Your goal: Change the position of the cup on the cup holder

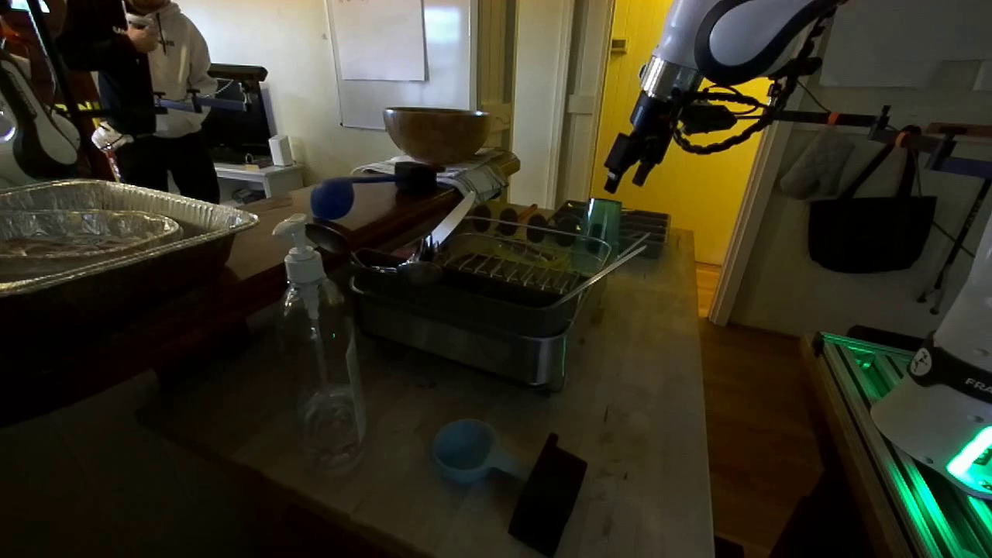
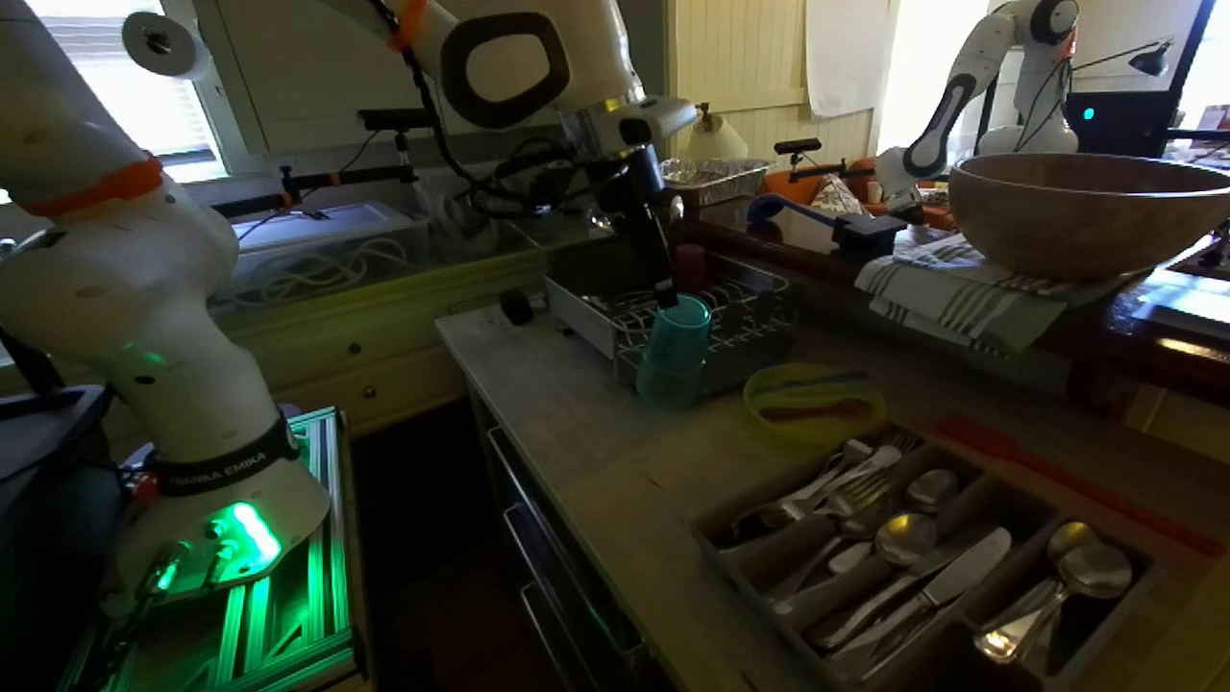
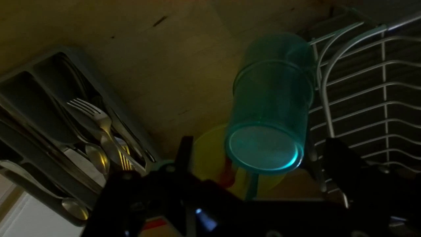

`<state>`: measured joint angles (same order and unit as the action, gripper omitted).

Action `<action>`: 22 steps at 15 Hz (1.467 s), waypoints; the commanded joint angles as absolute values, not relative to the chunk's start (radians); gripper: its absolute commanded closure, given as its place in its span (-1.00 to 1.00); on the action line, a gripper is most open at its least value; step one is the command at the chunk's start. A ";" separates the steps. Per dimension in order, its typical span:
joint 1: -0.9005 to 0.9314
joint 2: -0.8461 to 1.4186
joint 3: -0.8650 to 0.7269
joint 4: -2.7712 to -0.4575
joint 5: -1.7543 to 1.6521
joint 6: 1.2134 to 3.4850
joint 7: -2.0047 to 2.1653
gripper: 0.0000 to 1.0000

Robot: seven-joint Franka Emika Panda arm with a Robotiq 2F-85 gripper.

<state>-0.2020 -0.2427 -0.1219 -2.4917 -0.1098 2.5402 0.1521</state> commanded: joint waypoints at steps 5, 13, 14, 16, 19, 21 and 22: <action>-0.155 -0.133 -0.196 -2.418 0.141 2.538 -0.068 -1.00; -0.159 -0.073 -0.210 -2.378 0.252 2.499 -0.186 -1.00; -0.160 -0.065 -0.208 -2.376 0.257 2.498 -0.190 -1.00; -0.159 -0.055 -0.205 -2.372 0.279 2.494 -0.207 -1.00; -0.161 -0.041 -0.202 -2.365 0.296 2.488 -0.220 -1.00; -0.164 -0.034 -0.199 -2.361 0.291 2.497 -0.210 -0.46; -0.165 -0.032 -0.198 -2.358 0.290 2.503 -0.207 -0.31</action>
<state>-0.1680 -0.0604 -0.1957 -2.3885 0.2632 2.5232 -0.1901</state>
